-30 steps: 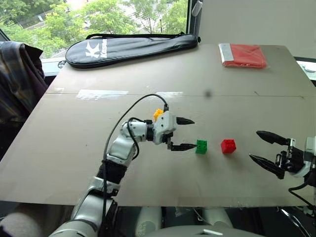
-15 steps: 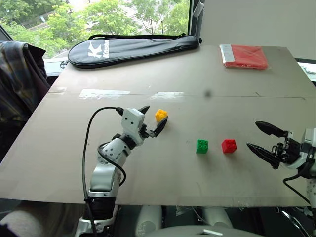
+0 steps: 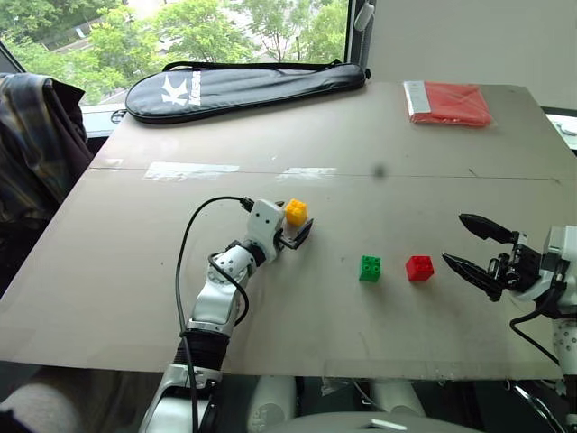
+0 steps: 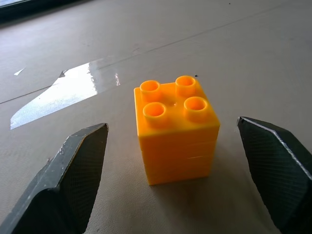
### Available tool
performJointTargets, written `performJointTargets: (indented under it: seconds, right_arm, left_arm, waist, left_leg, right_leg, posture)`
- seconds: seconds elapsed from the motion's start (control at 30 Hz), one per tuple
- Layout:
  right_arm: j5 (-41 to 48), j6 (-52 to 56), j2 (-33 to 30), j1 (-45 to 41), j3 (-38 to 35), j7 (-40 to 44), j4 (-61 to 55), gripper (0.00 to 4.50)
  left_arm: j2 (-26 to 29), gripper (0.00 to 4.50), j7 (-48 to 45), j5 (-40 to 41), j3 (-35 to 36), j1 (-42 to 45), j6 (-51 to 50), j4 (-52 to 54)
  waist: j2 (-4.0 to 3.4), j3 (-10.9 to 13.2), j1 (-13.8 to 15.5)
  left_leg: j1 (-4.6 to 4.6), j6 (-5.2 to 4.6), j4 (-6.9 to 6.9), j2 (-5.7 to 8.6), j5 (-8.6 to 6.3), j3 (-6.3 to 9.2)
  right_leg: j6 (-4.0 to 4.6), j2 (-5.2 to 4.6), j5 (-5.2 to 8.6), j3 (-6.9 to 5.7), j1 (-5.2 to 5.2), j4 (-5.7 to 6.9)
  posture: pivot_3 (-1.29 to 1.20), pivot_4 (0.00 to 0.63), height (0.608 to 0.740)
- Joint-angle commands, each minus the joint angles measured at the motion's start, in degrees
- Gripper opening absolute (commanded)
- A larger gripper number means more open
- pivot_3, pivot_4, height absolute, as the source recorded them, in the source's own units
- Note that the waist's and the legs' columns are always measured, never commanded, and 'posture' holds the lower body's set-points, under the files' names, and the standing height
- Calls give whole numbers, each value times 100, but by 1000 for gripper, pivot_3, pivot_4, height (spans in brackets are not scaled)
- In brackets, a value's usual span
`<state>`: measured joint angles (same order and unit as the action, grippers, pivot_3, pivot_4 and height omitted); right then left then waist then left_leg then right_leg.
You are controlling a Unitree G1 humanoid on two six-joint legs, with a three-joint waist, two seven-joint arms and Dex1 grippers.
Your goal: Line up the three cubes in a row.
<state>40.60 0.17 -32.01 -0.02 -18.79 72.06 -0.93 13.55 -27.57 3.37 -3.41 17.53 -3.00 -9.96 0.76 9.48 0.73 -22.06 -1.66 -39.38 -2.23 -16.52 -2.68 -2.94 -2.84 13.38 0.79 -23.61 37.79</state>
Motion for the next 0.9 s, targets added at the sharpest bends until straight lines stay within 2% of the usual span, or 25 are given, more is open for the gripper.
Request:
performJointTargets:
  seconds: [0.03, 0.27, 0.33, 0.37, 0.4, 0.47, 0.5, 0.57, 0.73, 0.83, 0.9]
  right_arm:
    - [72, -26, -41, 43, -124, -1, -199, 4500]
    - [73, -6, -53, 48, -111, 1, -212, 4500]
    - [72, 3, -59, 45, -104, 5, -214, 4500]
    - [71, 4, -60, 41, -103, 7, -211, 4500]
    - [72, 6, -61, 43, -102, 10, -212, 4500]
    - [76, 13, -64, 44, -101, 15, -214, 4500]
    - [78, 15, -63, 45, -101, 17, -212, 4500]
    - [66, 8, -41, 58, -88, -3, -224, 4500]
    - [67, 12, -42, 82, -84, -1, -231, 4500]
    - [85, 24, -77, 117, -119, 34, -216, 4500]
    - [56, 62, -160, 201, -94, 158, -206, 4500]
  left_arm:
    - [-80, 4349, 158, -80, -54, 54, 34, -71]
    - [-121, 4349, 287, -109, -41, -47, 42, -62]
    - [-89, 3819, 167, -13, -1, -76, 94, -68]
    - [-75, 3803, 113, 25, 10, -84, 117, -68]
    - [-58, 3220, 40, 81, 28, -98, 145, -51]
    - [-52, 2393, -125, 253, 78, -118, 111, -7]
    - [-36, 1834, -195, 306, 87, -124, 95, 12]
    - [4, 1431, -228, 286, 77, -108, 92, 10]
    - [85, 1311, -373, 323, 60, -53, 92, 17]
    - [303, 1311, -1100, 648, -10, -102, 81, 133]
    - [604, 1311, -1959, 755, -261, -168, 313, 138]
  waist:
    - [0, 0, 0]
    - [0, -1, 0]
    - [-1, -1, -1]
    - [-1, -1, 0]
    - [-1, -1, -1]
    - [-1, -1, -11]
    - [-1, -1, -9]
    - [-1, -1, -7]
    - [-1, -1, -10]
    - [-1, -1, -10]
    - [-1, -1, -8]
  left_leg:
    - [1, 0, 0, 0, 0, 1]
    - [5, 0, -1, 0, 0, 0]
    - [5, 0, -1, 0, 0, 0]
    - [6, 0, -1, 0, 0, 0]
    - [6, 0, 0, 0, 0, 0]
    - [6, 0, 0, 0, 0, 0]
    - [5, 0, 0, -1, 0, 0]
    - [4, 0, 0, 0, 0, 0]
    - [5, 0, 1, 0, 0, 0]
    - [4, 0, 1, -1, 0, -3]
    - [4, 0, 1, -1, 0, -3]
  right_leg:
    - [0, 0, 0, 0, 0, 0]
    - [0, 0, 0, 5, 1, 4]
    - [0, 0, 0, 4, 1, 4]
    - [0, 0, 0, 4, 1, 5]
    - [0, 0, 0, 4, 1, 5]
    - [0, 0, 0, 4, 1, 4]
    - [0, 0, 0, 5, 0, 4]
    - [0, 0, 0, 4, 1, 3]
    - [0, 0, 0, 5, 1, 3]
    - [1, 1, 1, 2, 0, 3]
    - [2, 1, 1, 2, 0, 3]
  posture:
    - [0, 150, 708]
    - [0, 150, 708]
    - [0, 150, 708]
    - [0, 150, 708]
    - [0, 150, 708]
    - [0, 150, 708]
    - [0, 150, 708]
    - [0, 150, 708]
    - [0, 150, 708]
    - [0, 150, 708]
    - [0, 150, 708]
